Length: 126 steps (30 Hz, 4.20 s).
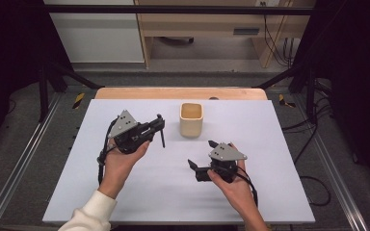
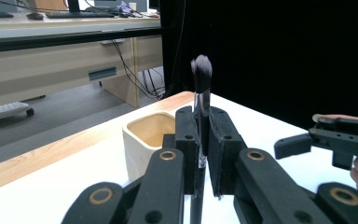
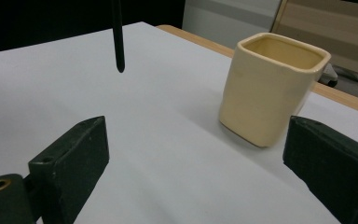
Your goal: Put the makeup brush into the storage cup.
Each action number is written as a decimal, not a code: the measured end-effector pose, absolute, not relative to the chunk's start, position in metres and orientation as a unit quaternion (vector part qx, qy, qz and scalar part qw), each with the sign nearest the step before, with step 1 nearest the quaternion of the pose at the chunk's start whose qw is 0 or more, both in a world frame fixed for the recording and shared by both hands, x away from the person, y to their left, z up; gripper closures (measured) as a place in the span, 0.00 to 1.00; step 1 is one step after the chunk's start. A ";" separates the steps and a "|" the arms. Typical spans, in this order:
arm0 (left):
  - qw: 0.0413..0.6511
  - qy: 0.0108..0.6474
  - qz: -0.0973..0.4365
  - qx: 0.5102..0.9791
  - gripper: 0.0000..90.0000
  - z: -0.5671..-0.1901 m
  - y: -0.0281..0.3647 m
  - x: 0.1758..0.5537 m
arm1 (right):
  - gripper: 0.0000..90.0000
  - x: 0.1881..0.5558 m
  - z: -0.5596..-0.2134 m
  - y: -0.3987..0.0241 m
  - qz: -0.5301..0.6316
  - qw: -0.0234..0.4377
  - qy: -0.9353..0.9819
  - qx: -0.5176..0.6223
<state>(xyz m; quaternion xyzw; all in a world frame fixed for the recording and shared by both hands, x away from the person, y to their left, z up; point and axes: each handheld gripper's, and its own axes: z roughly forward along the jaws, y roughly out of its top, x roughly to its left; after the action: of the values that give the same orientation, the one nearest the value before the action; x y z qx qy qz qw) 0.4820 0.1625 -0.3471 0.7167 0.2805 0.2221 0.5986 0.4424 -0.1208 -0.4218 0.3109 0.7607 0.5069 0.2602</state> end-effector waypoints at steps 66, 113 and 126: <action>0.602 0.283 0.265 0.698 0.93 -0.289 0.126 0.544 | 0.08 0.446 -0.440 -0.206 0.512 0.339 0.688 0.387; 0.614 0.317 0.291 0.662 0.93 -0.314 0.095 0.589 | 0.09 0.445 -0.447 -0.228 0.519 0.347 0.675 0.393; 0.612 0.315 0.281 0.668 0.93 -0.326 0.084 0.587 | 0.09 0.445 -0.448 -0.230 0.524 0.346 0.672 0.393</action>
<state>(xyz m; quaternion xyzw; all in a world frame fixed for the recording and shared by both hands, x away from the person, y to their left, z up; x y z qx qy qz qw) 0.5874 0.0845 -0.3260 0.6682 0.3152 0.2814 0.6123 0.4451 -0.2296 -0.4479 0.3933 0.6716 0.5238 0.3462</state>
